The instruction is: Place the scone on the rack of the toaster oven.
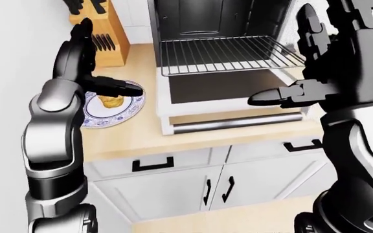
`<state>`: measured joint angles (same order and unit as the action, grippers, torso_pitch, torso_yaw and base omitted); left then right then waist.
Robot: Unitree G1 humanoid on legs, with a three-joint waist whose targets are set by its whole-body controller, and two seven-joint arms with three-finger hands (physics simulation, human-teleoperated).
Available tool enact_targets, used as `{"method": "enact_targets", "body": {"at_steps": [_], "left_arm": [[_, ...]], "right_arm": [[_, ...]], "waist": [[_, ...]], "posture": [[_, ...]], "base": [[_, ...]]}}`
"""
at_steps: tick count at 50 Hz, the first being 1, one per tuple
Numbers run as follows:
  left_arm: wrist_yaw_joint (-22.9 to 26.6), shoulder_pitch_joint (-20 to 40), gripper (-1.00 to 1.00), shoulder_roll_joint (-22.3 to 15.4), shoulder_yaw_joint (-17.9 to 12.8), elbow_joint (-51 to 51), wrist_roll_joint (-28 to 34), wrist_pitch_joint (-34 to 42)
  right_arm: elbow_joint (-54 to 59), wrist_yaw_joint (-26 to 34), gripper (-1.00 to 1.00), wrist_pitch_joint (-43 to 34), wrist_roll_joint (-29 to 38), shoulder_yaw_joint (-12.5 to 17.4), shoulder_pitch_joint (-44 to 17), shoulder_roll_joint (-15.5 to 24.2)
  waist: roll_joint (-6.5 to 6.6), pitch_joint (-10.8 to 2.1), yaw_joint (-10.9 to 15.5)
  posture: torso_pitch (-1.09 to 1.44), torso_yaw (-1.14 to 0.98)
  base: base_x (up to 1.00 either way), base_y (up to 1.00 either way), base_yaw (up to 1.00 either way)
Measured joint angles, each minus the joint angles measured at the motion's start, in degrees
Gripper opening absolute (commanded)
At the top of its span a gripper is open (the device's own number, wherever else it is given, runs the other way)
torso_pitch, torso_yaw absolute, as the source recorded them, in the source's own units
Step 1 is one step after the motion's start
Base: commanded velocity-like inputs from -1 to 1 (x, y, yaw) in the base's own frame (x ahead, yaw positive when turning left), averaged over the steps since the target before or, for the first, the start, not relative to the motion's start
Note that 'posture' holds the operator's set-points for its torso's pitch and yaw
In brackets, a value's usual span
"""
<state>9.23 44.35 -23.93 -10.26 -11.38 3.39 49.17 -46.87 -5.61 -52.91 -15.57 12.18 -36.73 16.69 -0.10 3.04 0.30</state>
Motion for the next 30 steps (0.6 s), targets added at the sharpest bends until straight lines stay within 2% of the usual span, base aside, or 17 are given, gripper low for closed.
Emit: {"method": "enact_targets", "body": {"at_steps": [3,9,16,21,26,30], "left_arm": [[0.25,1.31,1.0,0.28,-0.6,4.65,1.44,-1.28],[1.55,1.0,1.0,-1.05,0.28,10.22,6.69,-3.98],[2.98,5.47,1.0,-2.82,-0.26,18.05,10.99,-4.95],[1.64,7.55,1.0,-2.14,-1.08,25.91,10.77,-8.6],[0.61,10.06,1.0,-2.14,0.25,36.24,9.86,-12.8],[0.18,10.63,1.0,-2.01,0.58,40.03,9.57,-15.79]], "right_arm": [[0.19,0.03,1.0,0.27,-0.12,-0.39,0.24,-0.07],[0.79,0.28,1.0,1.06,0.2,-0.38,1.05,-0.21],[0.8,0.69,1.0,1.33,0.65,-0.56,1.77,-0.4],[0.87,0.91,1.0,1.62,0.99,-0.77,1.62,-0.5],[1.61,1.25,1.0,2.09,1.55,-1.0,1.67,-0.66],[1.35,1.62,1.0,1.67,1.7,-0.92,1.69,-0.64]], "waist": [[-0.22,-0.09,-0.11],[-0.21,-0.22,-0.06],[-0.29,-0.39,0.06],[-0.23,-0.77,0.13],[-0.45,-0.77,0.14],[-0.56,-0.8,0.06]], "posture": [[0.0,0.0],[0.0,0.0],[0.0,0.0],[0.0,0.0],[0.0,0.0],[0.0,0.0]], "base": [[0.0,0.0,0.0],[0.0,0.0,0.0],[0.0,0.0,0.0],[0.0,0.0,0.0],[0.0,0.0,0.0],[0.0,0.0,0.0]]}}
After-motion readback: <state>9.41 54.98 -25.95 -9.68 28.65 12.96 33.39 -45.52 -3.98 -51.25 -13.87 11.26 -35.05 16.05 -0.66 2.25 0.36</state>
